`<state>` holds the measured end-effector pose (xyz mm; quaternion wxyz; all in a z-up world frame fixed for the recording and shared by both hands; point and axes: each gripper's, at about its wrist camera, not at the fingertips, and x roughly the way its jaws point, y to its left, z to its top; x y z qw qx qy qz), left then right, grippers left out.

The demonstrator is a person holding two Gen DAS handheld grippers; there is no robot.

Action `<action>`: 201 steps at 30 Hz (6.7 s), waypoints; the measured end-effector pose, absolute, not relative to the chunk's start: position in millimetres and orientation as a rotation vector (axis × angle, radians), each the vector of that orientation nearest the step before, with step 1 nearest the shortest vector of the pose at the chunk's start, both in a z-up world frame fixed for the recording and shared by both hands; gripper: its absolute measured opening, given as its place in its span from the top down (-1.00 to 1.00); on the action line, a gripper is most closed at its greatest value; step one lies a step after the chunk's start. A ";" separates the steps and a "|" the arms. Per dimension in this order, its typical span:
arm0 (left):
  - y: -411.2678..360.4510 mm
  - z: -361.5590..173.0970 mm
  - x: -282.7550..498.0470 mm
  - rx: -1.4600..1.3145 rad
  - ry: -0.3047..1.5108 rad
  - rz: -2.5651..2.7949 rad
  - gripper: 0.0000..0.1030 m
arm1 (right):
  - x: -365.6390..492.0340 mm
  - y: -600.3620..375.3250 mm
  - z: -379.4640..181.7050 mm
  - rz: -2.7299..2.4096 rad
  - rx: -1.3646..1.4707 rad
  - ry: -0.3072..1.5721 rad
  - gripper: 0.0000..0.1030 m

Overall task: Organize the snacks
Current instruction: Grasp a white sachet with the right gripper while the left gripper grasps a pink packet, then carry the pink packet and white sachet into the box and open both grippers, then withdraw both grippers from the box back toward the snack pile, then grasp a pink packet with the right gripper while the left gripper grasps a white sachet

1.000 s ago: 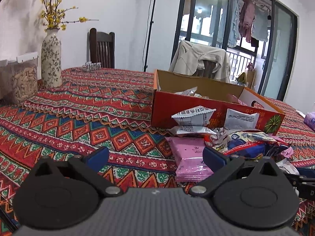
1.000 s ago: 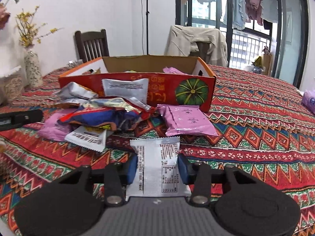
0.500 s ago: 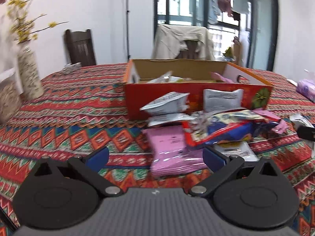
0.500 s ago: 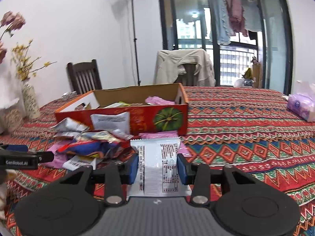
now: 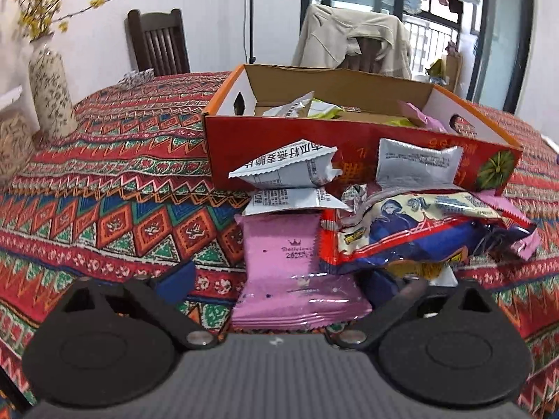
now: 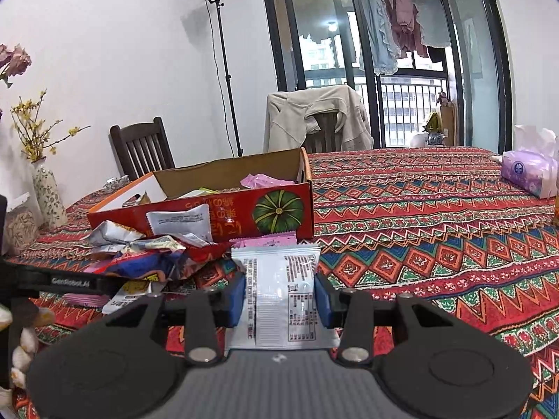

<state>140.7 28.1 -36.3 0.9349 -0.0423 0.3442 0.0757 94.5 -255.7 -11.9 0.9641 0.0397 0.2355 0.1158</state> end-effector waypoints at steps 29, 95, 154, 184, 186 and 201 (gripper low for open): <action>49.7 -35.0 110.9 -0.073 0.632 0.202 -0.21 | 89.8 -256.5 -14.1 0.246 0.075 0.477 0.21; 36.1 19.1 260.0 -0.116 0.366 0.105 -0.22 | 288.0 -179.7 21.8 0.252 0.001 0.412 0.21; 52.2 19.8 107.5 -0.285 0.428 0.240 -1.00 | 135.6 -210.1 19.5 0.202 -0.038 0.512 -1.00; 91.6 -22.9 104.9 -0.300 0.422 0.179 -1.00 | 197.9 -214.2 -18.9 0.225 -0.134 0.642 -1.00; 90.3 -22.3 103.5 -0.294 0.413 0.173 -1.00 | 205.5 -206.5 -21.6 0.223 -0.170 0.646 -1.00; 92.4 -22.9 103.8 -0.317 0.407 0.142 -1.00 | 203.4 -204.8 -26.6 0.271 -0.140 0.617 -0.16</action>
